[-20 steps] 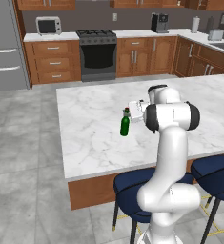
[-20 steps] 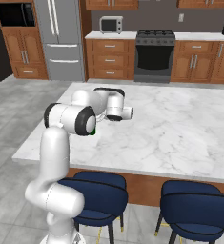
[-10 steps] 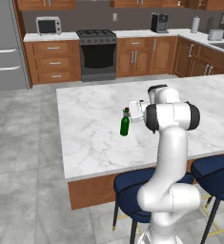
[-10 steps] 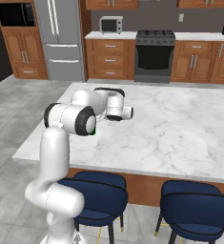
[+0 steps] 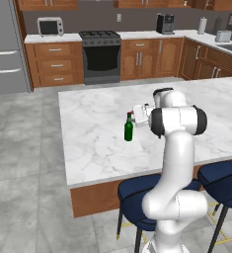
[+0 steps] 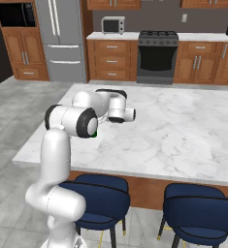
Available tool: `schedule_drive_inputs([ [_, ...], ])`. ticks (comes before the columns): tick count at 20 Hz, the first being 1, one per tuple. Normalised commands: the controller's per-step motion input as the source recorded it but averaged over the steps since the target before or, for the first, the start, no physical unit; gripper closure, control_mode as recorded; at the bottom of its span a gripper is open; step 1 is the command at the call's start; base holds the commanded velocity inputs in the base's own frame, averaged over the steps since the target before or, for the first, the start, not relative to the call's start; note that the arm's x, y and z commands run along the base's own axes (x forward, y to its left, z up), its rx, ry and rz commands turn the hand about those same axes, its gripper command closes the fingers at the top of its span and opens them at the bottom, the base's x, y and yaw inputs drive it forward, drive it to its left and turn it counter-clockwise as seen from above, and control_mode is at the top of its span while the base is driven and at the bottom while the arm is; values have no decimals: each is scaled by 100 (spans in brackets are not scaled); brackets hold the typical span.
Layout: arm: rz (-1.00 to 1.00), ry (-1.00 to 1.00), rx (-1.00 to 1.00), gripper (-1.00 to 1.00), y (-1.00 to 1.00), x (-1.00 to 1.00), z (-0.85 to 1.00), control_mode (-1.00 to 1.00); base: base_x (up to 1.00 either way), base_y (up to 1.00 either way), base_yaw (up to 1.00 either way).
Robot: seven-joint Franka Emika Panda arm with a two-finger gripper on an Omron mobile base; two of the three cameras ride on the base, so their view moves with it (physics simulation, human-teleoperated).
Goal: Get the candle and the beer from the cabinet and move them to the dining counter.
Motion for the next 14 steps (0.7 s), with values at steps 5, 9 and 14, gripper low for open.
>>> schedule_drive_inputs([
  [5,0,0,0,-100,0,0,0,-100,0,0,0],
  [9,0,0,0,-100,0,0,1,-100,0,0,0],
  [14,0,0,0,-100,0,0,18,-100,0,0,0],
])
